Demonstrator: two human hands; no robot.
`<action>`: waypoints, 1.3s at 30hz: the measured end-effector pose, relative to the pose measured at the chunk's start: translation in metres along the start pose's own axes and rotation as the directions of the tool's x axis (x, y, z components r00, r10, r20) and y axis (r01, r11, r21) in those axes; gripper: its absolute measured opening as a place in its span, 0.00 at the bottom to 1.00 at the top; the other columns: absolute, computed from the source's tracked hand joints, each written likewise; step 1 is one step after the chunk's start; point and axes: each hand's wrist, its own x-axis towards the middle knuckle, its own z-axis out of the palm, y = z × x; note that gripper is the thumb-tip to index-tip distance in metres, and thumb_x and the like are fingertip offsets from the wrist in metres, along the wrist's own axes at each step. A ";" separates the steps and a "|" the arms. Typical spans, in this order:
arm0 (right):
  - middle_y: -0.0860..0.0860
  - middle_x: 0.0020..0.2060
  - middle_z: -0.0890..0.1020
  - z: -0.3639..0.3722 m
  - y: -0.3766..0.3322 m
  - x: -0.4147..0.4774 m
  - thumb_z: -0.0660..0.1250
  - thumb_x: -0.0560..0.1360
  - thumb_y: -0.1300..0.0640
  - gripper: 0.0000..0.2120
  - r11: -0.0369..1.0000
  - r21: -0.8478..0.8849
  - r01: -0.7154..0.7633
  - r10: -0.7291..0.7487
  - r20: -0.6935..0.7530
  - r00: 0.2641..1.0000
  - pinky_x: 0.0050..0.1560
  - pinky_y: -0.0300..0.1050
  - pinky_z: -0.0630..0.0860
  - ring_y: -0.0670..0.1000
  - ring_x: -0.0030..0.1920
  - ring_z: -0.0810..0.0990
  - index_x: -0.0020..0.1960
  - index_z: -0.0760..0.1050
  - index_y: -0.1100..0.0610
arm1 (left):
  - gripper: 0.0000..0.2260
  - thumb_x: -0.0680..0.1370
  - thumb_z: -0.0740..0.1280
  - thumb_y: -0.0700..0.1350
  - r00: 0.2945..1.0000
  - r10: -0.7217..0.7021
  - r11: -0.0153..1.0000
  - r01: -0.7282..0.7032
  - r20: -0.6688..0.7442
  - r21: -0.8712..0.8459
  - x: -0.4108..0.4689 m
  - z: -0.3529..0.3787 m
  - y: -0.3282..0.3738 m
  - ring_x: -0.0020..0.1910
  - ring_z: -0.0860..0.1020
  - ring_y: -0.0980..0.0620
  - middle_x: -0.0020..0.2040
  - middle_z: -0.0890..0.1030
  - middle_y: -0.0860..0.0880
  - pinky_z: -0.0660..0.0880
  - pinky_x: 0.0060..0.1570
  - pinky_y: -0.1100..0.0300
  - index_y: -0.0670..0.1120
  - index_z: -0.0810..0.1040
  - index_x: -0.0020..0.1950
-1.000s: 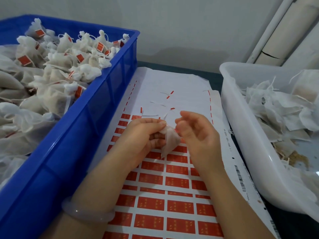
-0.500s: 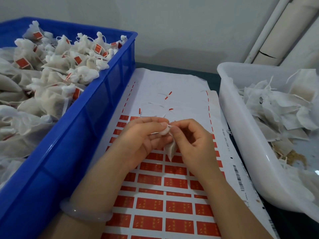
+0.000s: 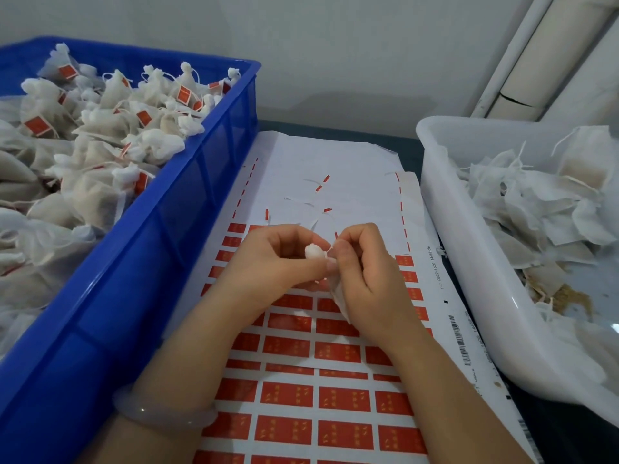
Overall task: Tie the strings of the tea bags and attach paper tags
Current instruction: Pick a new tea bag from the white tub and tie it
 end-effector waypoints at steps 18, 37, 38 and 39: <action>0.36 0.31 0.74 -0.012 0.002 0.002 0.57 0.80 0.54 0.10 0.998 -0.023 -0.054 0.057 0.186 0.981 0.31 0.30 0.69 0.39 0.30 0.71 0.41 0.66 0.46 | 0.12 0.68 0.73 0.34 0.987 0.099 0.984 -0.117 0.129 0.134 0.000 -0.014 0.000 0.35 0.83 0.52 0.39 0.83 0.50 0.77 0.32 0.67 0.48 0.78 0.45; 0.36 0.31 0.74 -0.010 0.001 0.002 0.57 0.80 0.54 0.09 0.999 0.011 -0.046 0.043 0.179 0.983 0.31 0.30 0.69 0.39 0.31 0.72 0.41 0.67 0.46 | 0.03 0.71 0.71 0.39 0.978 0.195 0.970 -0.204 0.075 0.136 0.001 -0.013 -0.001 0.31 0.82 0.54 0.35 0.82 0.53 0.76 0.31 0.68 0.48 0.80 0.40; 0.36 0.31 0.74 -0.009 0.000 0.002 0.57 0.80 0.54 0.09 0.999 0.000 -0.036 0.035 0.178 0.983 0.31 0.30 0.69 0.38 0.31 0.72 0.41 0.66 0.46 | 0.04 0.71 0.70 0.39 0.982 0.174 0.974 -0.182 0.070 0.135 0.002 -0.012 -0.002 0.30 0.81 0.55 0.34 0.82 0.53 0.76 0.31 0.68 0.48 0.79 0.39; 0.35 0.31 0.74 -0.009 0.000 0.001 0.57 0.80 0.54 0.09 1.000 -0.010 -0.024 0.026 0.174 0.984 0.31 0.30 0.69 0.38 0.31 0.72 0.41 0.66 0.45 | 0.04 0.72 0.69 0.39 0.986 0.151 0.978 -0.159 0.066 0.133 0.002 -0.011 -0.004 0.29 0.81 0.55 0.33 0.82 0.53 0.76 0.31 0.68 0.48 0.79 0.40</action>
